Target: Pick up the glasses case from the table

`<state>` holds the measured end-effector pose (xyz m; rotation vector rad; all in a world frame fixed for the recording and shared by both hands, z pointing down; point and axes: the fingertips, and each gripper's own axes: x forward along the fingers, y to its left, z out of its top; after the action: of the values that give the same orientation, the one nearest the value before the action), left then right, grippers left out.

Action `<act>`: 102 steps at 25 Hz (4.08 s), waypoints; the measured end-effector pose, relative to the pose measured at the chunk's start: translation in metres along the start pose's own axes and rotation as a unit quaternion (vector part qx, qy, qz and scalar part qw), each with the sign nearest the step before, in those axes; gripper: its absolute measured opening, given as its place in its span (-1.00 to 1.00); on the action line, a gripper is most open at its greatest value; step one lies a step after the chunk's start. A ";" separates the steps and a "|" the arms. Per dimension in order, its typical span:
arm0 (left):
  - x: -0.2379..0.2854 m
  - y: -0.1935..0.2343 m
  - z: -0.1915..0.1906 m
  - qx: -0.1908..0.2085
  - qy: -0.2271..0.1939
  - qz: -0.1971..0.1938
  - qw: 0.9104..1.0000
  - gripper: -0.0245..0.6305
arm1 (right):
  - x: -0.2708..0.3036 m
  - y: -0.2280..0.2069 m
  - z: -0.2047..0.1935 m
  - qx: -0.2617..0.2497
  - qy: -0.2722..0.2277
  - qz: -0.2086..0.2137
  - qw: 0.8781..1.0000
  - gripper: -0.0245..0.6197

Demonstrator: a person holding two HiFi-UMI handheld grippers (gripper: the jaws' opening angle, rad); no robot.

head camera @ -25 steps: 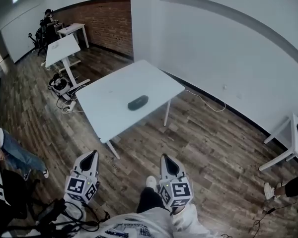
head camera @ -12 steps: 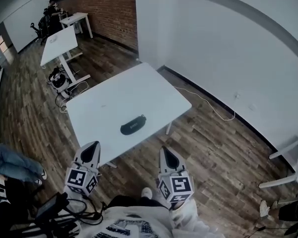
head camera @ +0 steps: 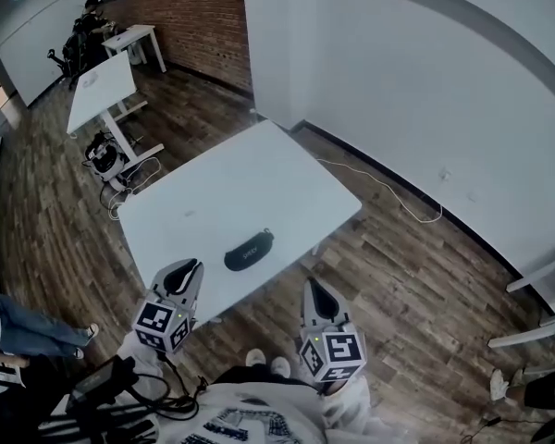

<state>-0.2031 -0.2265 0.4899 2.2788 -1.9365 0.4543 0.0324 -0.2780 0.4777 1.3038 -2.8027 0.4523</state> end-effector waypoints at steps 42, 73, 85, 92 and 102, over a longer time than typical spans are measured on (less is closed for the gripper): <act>0.222 -0.038 -0.227 0.112 0.393 -0.176 0.896 0.22 | -0.086 -0.077 -0.021 -0.006 0.048 -0.216 0.975 -0.93; 0.024 0.012 0.093 -0.121 -0.013 -0.117 0.986 0.20 | 0.047 0.025 0.014 -0.018 0.012 -0.002 1.000 -0.93; -0.010 0.026 0.095 -0.119 -0.030 -0.082 0.989 0.20 | 0.065 0.054 0.053 -0.047 -0.016 0.038 0.998 -0.93; -0.011 0.030 0.089 -0.118 -0.023 -0.068 0.990 0.20 | 0.071 0.055 0.057 -0.052 -0.017 0.049 0.997 -0.93; -0.009 0.025 0.084 -0.120 -0.013 -0.050 0.991 0.20 | 0.077 0.051 0.058 -0.057 -0.012 0.071 0.996 -0.93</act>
<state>-0.2158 -0.2464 0.4047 2.2224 -1.7694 0.1704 -0.0502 -0.3197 0.4197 1.1022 -2.9054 0.2771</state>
